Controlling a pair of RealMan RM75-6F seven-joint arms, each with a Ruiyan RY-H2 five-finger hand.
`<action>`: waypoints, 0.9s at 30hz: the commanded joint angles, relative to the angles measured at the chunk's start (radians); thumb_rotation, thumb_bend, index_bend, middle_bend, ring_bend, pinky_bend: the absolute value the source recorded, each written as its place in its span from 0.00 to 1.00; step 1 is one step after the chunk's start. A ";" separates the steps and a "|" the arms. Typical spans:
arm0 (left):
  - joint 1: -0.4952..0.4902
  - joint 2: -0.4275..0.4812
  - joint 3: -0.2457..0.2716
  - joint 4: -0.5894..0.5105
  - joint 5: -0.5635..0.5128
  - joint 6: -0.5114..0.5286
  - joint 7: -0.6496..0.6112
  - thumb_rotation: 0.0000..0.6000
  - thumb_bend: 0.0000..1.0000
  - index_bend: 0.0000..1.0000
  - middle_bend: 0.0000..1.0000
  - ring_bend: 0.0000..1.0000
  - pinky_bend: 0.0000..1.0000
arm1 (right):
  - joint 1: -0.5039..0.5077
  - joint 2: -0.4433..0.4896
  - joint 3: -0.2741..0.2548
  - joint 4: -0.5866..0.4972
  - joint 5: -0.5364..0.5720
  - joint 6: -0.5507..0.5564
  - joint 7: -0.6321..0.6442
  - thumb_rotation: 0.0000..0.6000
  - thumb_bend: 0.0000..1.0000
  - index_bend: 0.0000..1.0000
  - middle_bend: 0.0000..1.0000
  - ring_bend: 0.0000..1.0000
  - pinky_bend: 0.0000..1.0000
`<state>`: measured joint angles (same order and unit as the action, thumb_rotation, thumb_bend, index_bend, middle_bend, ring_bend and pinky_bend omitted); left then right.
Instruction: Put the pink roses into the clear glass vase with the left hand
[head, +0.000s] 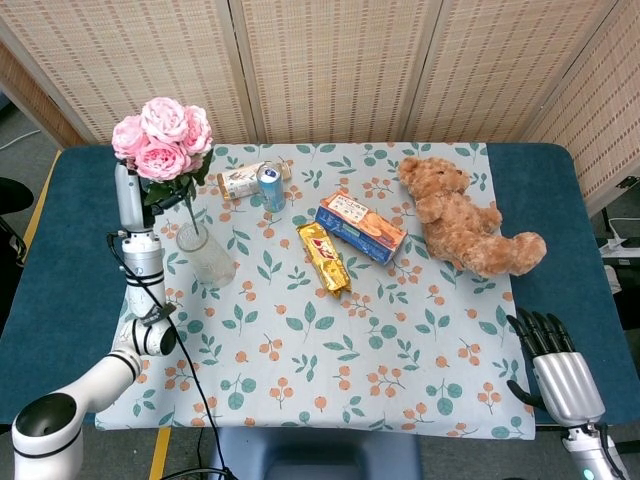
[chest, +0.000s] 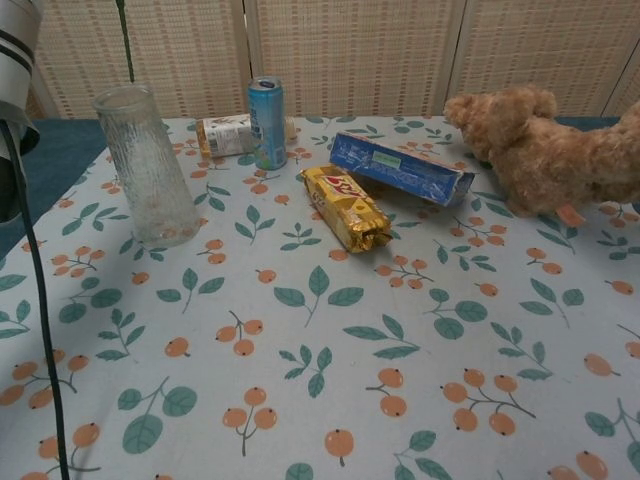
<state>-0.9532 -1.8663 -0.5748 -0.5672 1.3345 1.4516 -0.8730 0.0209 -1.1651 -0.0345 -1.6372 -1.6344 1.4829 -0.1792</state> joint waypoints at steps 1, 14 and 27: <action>-0.024 -0.043 0.027 0.067 -0.008 -0.016 -0.018 1.00 0.43 0.63 0.66 0.45 0.12 | 0.001 0.000 0.001 0.000 0.001 -0.001 0.000 1.00 0.11 0.00 0.00 0.00 0.00; 0.007 -0.099 0.116 0.199 0.000 0.000 -0.063 1.00 0.42 0.64 0.65 0.42 0.11 | -0.001 0.008 -0.011 -0.007 -0.016 0.004 0.010 1.00 0.11 0.00 0.00 0.00 0.00; 0.143 -0.073 0.254 0.122 0.059 -0.015 -0.102 1.00 0.38 0.00 0.01 0.00 0.02 | -0.004 0.014 -0.018 -0.012 -0.033 0.016 0.019 1.00 0.11 0.00 0.00 0.00 0.00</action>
<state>-0.8473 -1.9555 -0.3523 -0.4181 1.3788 1.4376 -0.9699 0.0178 -1.1527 -0.0521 -1.6485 -1.6659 1.4973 -0.1620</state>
